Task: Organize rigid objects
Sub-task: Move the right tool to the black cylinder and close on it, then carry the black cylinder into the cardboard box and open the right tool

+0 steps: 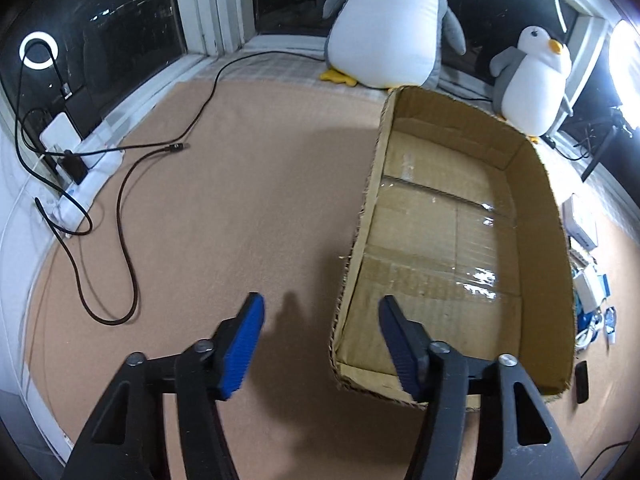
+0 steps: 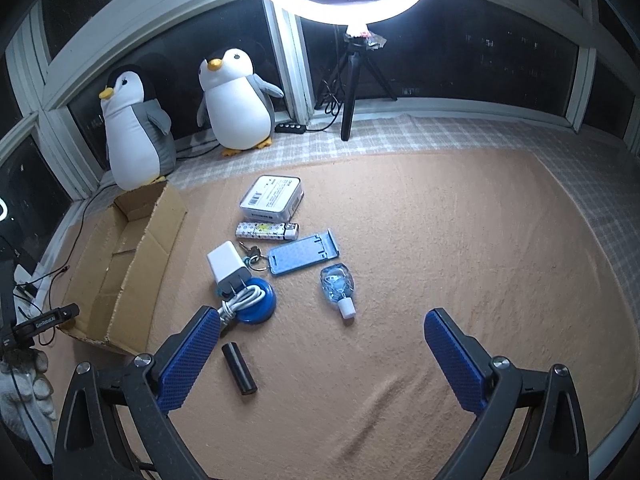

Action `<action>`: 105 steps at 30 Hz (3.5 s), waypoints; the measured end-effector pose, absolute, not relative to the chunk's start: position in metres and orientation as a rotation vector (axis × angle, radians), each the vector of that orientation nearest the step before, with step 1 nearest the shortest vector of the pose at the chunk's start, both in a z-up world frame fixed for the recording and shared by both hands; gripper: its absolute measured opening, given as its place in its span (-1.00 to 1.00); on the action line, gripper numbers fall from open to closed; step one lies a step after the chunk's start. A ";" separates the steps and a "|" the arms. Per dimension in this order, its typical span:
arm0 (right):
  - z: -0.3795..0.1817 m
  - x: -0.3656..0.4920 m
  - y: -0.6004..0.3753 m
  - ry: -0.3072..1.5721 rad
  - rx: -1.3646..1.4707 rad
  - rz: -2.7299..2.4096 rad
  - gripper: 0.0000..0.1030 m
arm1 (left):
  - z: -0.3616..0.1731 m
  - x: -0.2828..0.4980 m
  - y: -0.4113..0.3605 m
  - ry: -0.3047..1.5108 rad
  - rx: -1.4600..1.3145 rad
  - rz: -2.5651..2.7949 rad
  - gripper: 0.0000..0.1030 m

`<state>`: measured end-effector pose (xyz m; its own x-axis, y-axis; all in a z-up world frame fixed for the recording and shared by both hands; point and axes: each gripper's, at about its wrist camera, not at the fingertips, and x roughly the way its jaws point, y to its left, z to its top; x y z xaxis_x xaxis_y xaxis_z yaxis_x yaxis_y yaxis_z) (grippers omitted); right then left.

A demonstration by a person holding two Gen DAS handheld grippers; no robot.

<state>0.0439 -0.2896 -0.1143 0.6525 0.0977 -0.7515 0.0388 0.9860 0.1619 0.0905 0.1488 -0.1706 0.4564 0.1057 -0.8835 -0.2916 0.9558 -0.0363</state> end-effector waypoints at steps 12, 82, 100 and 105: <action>-0.137 0.048 -0.275 0.932 0.106 0.150 0.85 | -0.190 0.101 0.147 1.113 -0.170 0.244 -0.28; -0.124 0.101 -0.064 0.985 -0.089 0.669 -0.71 | -0.198 0.107 0.135 1.084 -0.122 0.221 -0.44; -0.131 0.104 -0.040 0.970 -0.112 0.685 -0.07 | -0.198 0.107 0.135 1.085 -0.122 0.224 -0.44; -0.131 0.104 -0.042 0.972 -0.118 0.688 -0.06 | -0.198 0.107 0.135 1.085 -0.122 0.224 -0.44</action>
